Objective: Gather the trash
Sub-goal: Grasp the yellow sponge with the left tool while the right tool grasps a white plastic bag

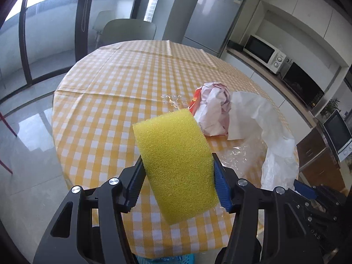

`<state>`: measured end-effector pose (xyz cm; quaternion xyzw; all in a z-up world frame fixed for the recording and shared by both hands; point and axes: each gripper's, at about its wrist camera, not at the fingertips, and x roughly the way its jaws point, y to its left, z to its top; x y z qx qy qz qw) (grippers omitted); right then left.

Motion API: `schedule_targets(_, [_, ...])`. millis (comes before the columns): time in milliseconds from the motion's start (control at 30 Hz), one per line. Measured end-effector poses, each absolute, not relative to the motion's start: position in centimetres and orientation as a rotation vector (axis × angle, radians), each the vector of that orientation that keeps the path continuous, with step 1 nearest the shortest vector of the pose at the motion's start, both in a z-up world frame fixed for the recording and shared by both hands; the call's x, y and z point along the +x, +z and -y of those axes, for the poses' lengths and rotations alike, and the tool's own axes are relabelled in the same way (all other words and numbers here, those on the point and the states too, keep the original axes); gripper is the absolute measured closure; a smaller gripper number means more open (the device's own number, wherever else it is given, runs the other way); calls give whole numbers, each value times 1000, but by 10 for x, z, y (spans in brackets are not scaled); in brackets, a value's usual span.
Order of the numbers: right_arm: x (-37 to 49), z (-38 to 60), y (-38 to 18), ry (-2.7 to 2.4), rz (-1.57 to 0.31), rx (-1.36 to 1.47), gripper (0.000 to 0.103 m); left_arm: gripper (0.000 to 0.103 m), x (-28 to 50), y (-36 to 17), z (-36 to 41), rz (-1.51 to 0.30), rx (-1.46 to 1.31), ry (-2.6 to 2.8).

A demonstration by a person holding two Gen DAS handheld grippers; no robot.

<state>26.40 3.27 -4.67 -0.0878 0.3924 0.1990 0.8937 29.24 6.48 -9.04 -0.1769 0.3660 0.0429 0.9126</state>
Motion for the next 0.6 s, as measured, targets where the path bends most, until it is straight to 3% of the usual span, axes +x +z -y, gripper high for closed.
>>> schedule_targets(233, [235, -20, -31, 455, -777, -198, 76, 46, 245, -74, -57, -719, -323, -89])
schedule_targets(600, [161, -12, -27, 615, -790, -299, 76, 46, 174, -99, -34, -797, -213, -292])
